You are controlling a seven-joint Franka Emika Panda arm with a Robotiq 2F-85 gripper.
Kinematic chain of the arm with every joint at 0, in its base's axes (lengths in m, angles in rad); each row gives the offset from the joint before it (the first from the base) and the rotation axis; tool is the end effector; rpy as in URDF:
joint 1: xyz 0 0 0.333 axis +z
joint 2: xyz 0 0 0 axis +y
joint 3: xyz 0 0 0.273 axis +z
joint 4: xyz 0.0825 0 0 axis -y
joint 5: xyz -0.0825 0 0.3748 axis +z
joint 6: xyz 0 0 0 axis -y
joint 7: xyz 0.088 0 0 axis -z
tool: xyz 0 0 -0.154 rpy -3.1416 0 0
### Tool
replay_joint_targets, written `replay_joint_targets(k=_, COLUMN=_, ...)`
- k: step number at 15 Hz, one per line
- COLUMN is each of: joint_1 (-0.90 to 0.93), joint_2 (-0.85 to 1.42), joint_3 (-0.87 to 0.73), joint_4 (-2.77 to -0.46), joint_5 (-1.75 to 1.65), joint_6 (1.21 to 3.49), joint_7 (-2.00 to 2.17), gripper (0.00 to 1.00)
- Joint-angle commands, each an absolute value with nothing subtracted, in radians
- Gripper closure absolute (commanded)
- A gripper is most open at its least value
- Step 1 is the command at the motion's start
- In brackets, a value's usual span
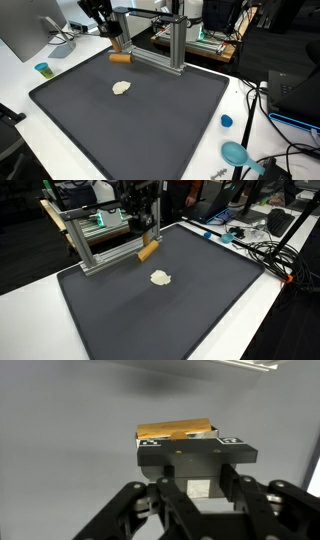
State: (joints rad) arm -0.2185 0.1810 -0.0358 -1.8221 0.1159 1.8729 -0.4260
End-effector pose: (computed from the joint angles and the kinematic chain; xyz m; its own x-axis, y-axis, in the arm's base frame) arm 0.5580 -0.1302 0.3412 0.9877 0.1350 -0.0788 0.1228 -0.9819 -0.1440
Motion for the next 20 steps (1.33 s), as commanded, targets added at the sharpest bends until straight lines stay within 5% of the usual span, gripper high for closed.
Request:
replay_joint_targets(k=1, joint_1=-0.198, joint_2=-0.071, joint_3=-0.066, joint_4=-2.024, joint_5=0.179, joint_6=1.928, joint_7=-0.410, gripper=0.78)
replay_joint_targets(k=8, joint_1=-0.107, joint_2=-0.469, joint_3=-0.093, joint_4=-2.366, joint_5=0.199, joint_6=1.998, joint_7=-0.409, gripper=0.78)
replay_joint_targets(k=9, joint_1=-0.110, joint_2=-0.325, joint_3=-0.109, joint_4=-2.234, joint_5=0.148, joint_6=1.952, joint_7=-0.410, gripper=0.78)
replay_joint_targets(k=10, joint_1=-0.097, joint_2=-0.362, joint_3=-0.110, joint_4=-2.265, joint_5=0.145, joint_6=1.954, joint_7=-0.406, gripper=0.53)
replay_joint_targets(k=13, joint_1=-0.092, joint_2=-0.354, joint_3=-0.119, joint_4=-2.265, joint_5=0.144, joint_6=1.954, joint_7=-0.404, gripper=0.53)
replay_joint_targets(k=14, joint_1=-0.094, joint_2=-0.342, joint_3=-0.121, joint_4=-2.263, joint_5=0.145, joint_6=1.955, joint_7=-0.405, gripper=0.78)
replay_joint_targets(k=20, joint_1=-0.064, joint_2=-0.425, joint_3=-0.031, joint_4=-2.287, joint_5=0.136, joint_6=1.894, joint_7=-0.077, gripper=0.78)
